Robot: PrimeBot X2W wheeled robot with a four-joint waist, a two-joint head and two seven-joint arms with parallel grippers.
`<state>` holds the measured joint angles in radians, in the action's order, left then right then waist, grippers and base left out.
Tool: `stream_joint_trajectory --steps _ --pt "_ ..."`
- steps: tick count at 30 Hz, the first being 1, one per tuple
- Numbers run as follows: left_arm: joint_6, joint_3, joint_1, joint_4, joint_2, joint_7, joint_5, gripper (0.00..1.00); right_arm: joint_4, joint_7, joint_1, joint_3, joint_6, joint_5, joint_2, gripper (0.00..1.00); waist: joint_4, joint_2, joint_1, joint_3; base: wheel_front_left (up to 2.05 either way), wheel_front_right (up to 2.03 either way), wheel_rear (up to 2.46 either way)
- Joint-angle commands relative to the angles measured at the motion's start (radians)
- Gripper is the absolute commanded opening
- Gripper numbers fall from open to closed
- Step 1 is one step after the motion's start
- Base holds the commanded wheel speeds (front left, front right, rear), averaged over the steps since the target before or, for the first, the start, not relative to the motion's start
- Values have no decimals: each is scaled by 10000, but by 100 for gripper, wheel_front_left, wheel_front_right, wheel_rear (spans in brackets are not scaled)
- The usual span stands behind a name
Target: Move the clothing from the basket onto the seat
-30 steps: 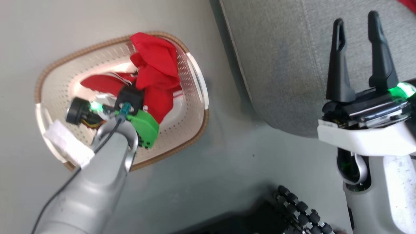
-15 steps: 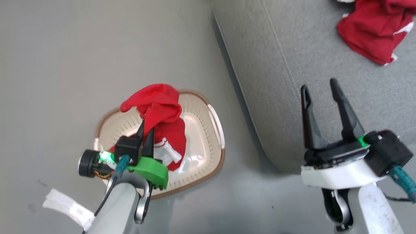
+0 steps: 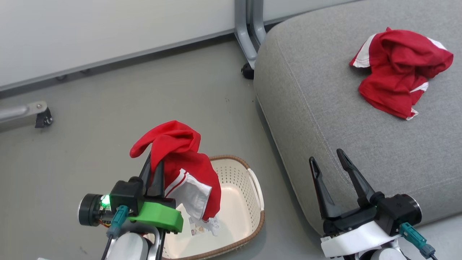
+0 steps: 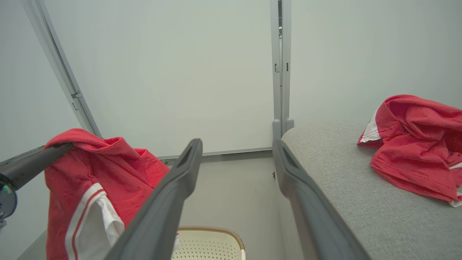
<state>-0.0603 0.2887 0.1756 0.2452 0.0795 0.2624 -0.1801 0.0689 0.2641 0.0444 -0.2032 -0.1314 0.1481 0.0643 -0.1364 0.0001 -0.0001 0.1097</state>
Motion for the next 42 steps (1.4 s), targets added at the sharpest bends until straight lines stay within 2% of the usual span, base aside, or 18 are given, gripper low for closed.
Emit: stream_joint_trajectory --steps 1,11,20,28,35,40,42 --pt "84 -117 -228 -197 -36 32 77 0 -13 5 187 -19 15 -58 25 100 201 -1 1 -1004 0 0 0" --pt "380 -149 -395 -1100 -201 34 312 0 -154 5 406 -574 14 -125 199 100 272 -1 1 -1525 0 0 0" --pt "713 627 330 -1332 -271 33 392 0 -474 5 -616 -2070 14 179 648 100 364 -1 1 -1546 0 0 0" --pt "773 2342 1154 -1452 -284 34 -141 0 -1614 3 -1843 -2863 14 409 916 100 595 -1 1 -1384 0 0 0" --pt "635 4015 1867 -1329 -284 34 -701 0 -2374 5 -2422 -2826 14 475 932 100 837 -1 1 -1316 0 0 0" --pt "443 4627 2216 -1181 -283 33 -1021 0 -2526 5 -2498 -2848 14 577 829 100 923 -1 1 -1280 0 0 0" --pt "375 4746 2318 -1038 -285 33 -1078 0 -2508 5 -2486 -2886 15 667 777 0 938 -1 1 -1265 0 0 0"
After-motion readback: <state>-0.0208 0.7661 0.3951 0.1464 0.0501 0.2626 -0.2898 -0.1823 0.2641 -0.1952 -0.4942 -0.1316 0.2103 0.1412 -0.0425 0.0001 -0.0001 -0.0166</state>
